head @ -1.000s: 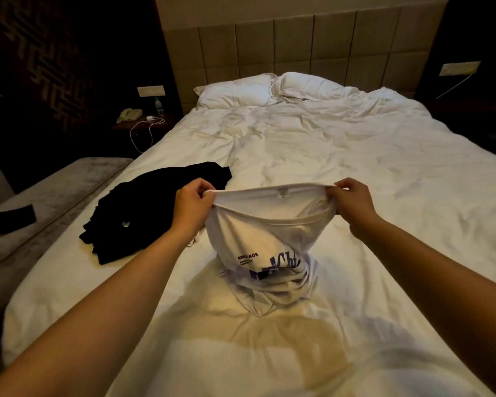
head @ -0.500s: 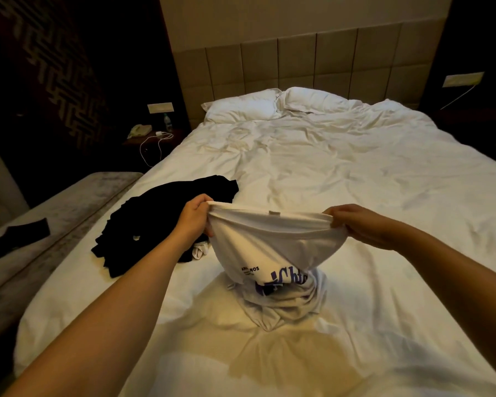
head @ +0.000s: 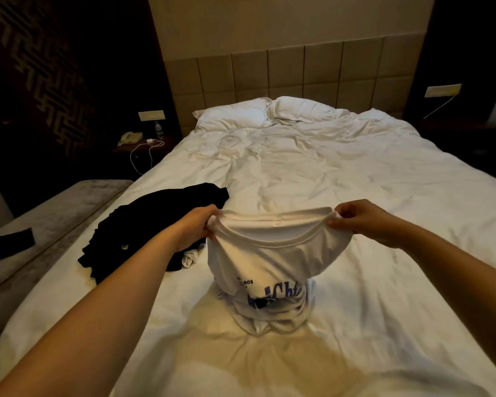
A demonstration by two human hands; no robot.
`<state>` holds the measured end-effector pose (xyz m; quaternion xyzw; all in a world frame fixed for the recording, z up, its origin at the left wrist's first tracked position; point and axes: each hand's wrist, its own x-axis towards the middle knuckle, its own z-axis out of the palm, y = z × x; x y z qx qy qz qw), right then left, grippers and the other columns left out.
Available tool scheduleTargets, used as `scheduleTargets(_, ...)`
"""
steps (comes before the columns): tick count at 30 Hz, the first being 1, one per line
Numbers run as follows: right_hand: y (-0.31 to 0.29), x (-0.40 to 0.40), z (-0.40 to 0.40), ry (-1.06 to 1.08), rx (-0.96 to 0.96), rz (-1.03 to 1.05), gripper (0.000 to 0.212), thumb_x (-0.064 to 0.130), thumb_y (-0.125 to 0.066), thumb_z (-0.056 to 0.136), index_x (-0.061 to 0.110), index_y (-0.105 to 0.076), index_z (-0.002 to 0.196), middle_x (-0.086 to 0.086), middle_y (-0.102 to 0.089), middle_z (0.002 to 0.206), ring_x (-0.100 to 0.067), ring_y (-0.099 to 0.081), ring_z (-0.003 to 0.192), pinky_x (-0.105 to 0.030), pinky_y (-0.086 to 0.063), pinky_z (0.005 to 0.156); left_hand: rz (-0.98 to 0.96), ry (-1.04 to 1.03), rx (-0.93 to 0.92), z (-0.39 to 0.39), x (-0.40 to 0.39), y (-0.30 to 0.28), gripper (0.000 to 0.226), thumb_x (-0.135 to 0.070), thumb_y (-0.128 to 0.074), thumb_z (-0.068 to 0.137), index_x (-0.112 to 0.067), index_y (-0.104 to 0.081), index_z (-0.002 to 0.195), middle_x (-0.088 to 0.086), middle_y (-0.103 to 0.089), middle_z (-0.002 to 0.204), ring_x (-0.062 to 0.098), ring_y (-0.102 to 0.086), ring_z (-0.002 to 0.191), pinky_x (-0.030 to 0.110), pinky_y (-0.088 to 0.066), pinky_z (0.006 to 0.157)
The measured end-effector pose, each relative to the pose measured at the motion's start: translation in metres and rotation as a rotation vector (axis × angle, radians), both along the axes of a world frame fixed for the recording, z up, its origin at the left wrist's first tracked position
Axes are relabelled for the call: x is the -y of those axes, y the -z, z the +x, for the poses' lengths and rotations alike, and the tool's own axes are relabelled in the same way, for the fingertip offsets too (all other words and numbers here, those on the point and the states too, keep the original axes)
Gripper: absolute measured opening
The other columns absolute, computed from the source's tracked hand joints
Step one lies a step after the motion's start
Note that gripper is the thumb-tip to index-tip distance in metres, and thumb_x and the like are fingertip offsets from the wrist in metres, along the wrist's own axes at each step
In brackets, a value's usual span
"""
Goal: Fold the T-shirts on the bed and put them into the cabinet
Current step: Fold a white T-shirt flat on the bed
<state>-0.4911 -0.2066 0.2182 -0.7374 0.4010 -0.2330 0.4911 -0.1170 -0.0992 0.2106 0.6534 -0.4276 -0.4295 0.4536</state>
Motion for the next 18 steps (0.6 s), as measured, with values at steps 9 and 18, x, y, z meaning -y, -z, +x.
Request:
scheduleTargets(9,0.013,0.014,0.022,0.32,-0.001,-0.027,0.038,0.035,-0.058,0.099,-0.001,-0.058,0.087,-0.012,-0.054,0.085,-0.024,-0.052,0.07,-0.033,-0.044,0.053,-0.022,0.125,0.443,-0.022,0.008,0.016,0.017,-0.014,-0.062,0.099,-0.006,-0.067,0.084,0.006,-0.047,0.073,0.016,-0.051,0.064,0.025,-0.053,0.052)
scheduleTargets(18,-0.011,0.028,0.041,0.493,0.6,0.229,0.028,0.028,-0.055,0.101,0.001,-0.056,0.109,-0.015,-0.052,0.108,-0.032,-0.055,0.102,-0.039,-0.062,0.063,-0.274,-0.206,-0.034,-0.051,0.044,-0.015,0.011,-0.015,-0.061,0.1,-0.008,-0.065,0.093,0.014,-0.062,0.091,0.026,-0.064,0.074,0.029,-0.058,0.056)
